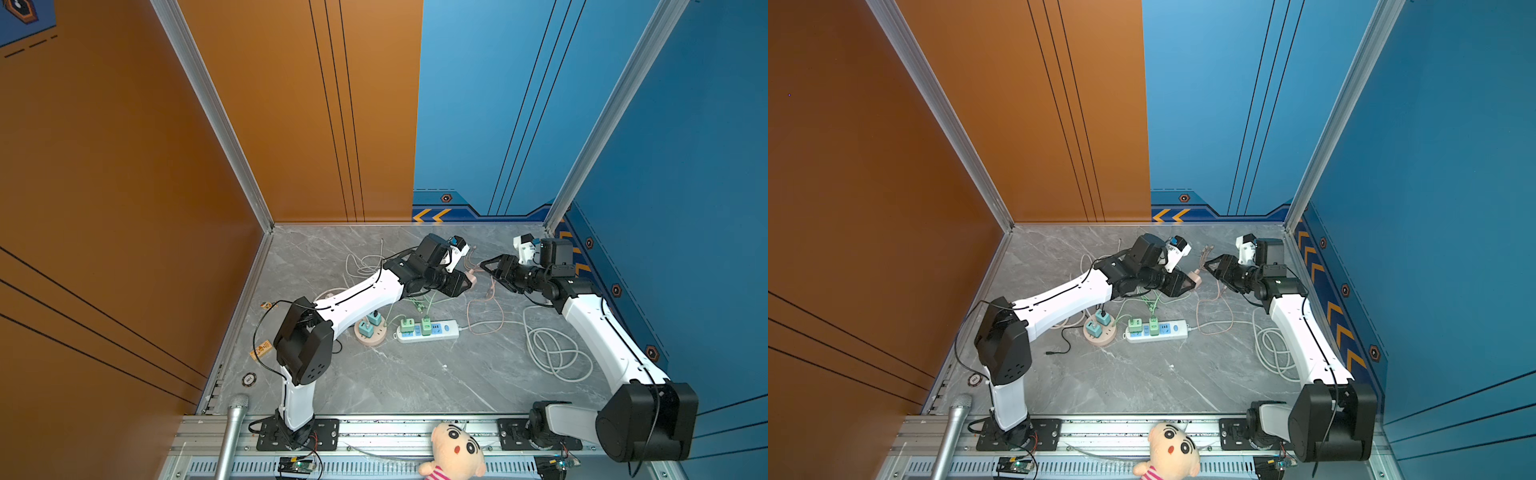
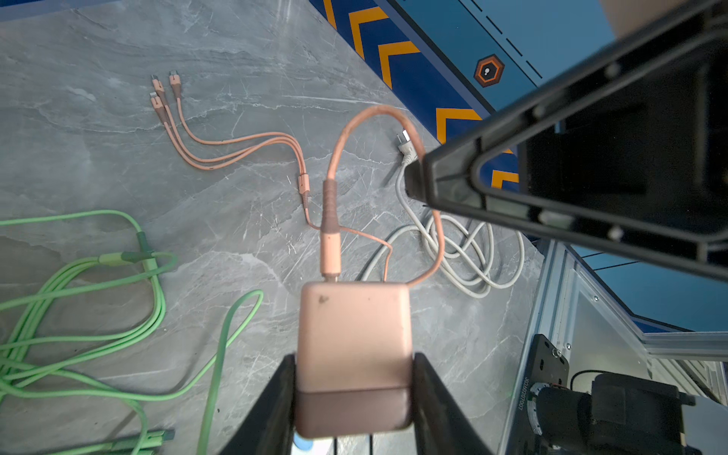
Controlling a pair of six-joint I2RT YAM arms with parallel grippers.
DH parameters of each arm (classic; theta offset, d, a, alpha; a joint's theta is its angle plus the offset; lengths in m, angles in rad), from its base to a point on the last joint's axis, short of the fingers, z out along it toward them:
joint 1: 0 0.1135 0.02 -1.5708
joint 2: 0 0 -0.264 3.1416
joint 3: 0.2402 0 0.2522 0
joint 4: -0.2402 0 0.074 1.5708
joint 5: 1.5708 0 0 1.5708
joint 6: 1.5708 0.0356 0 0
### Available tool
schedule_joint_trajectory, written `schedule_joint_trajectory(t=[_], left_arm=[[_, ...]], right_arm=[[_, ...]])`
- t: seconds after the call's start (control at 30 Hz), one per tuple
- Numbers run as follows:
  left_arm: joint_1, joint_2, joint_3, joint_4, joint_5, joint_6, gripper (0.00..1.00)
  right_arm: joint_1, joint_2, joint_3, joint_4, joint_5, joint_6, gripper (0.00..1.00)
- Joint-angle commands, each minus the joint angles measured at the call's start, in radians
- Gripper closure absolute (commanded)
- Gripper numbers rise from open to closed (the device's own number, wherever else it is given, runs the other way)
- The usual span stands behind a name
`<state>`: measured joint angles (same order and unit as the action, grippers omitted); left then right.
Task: Insert the plug
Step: 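Move the right gripper to the pink charger and close on it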
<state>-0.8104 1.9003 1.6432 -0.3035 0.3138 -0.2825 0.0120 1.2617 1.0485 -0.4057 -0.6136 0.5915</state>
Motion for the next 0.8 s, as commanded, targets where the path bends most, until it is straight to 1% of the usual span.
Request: schedule_joint_trajectory(t=[0.0,0.1,0.17,0.23,0.3,0.4,0.5,0.57,0.77], left_arm=[[0.008,-0.013,-0.007,0.010,-0.027,0.017,0.65],[0.008,-0.017,-0.010,0.010,-0.034,0.017,0.66],[0.007,-0.017,-0.009,0.010,-0.038,0.016,0.66],[0.008,-0.014,-0.007,0.010,-0.038,0.016,0.66],[0.005,-0.008,0.001,0.010,-0.037,0.016,0.66],[0.002,0.001,0.013,0.010,-0.036,0.016,0.66],[-0.002,0.006,0.024,0.010,-0.037,0.017,0.66],[-0.003,0.008,0.027,0.010,-0.036,0.017,0.66],[-0.008,-0.002,0.022,0.010,-0.032,0.028,0.66]], right_arm=[[-0.012,-0.043,0.042,-0.161,0.209,-0.114,0.43],[-0.022,-0.055,0.073,-0.244,0.351,-0.172,0.43],[-0.029,-0.075,0.076,-0.256,0.387,-0.183,0.43],[-0.029,-0.096,0.080,-0.255,0.382,-0.182,0.42],[-0.026,-0.112,0.090,-0.255,0.332,-0.174,0.43],[-0.016,-0.128,0.095,-0.227,0.216,-0.137,0.45],[0.007,-0.150,0.045,-0.108,0.099,-0.029,0.46],[0.032,-0.149,0.022,-0.067,0.072,0.005,0.46],[0.079,-0.086,0.008,-0.068,0.032,-0.006,0.46]])
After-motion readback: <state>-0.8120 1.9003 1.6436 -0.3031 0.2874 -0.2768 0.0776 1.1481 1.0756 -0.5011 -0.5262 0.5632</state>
